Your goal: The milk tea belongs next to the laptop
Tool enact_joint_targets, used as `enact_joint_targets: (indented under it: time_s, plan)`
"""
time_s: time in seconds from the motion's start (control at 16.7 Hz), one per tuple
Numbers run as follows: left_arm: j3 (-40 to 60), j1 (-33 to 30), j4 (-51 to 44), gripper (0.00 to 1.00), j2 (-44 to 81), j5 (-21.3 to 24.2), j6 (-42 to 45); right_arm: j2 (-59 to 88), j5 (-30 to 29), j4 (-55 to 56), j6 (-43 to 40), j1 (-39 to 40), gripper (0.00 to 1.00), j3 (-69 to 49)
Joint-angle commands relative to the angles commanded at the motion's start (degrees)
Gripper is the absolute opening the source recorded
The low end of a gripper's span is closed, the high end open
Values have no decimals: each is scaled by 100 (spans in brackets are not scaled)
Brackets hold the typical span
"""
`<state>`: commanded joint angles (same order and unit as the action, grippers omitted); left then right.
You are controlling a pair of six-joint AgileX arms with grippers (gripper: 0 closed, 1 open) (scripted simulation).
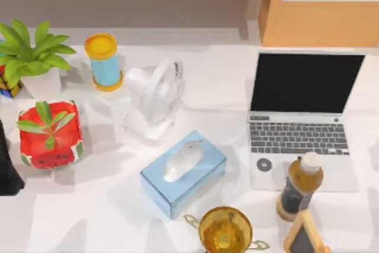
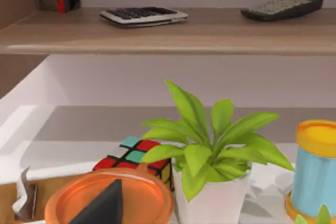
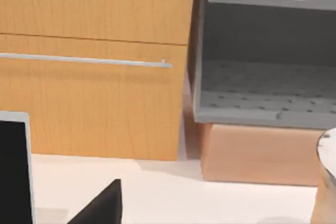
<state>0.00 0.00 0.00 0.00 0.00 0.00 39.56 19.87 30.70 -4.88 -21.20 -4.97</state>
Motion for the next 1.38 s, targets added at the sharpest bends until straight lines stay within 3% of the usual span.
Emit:
enact_joint_targets:
  time_s: [0.36, 0.66, 1.14, 1.38]
  plan:
    - [0, 0, 0, 100, 0, 0, 0, 3480, 1445, 2256, -355, -1541, 100, -362]
    - [0, 0, 0, 100, 0, 0, 0, 5103, 2212, 3451, -544, -2360, 100, -554]
    - [0, 0, 0, 100, 0, 0, 0, 5359, 2321, 3644, -567, -2467, 100, -581]
    - [0, 0, 0, 100, 0, 0, 0, 5935, 1918, 3852, -428, -2071, 100, -1064]
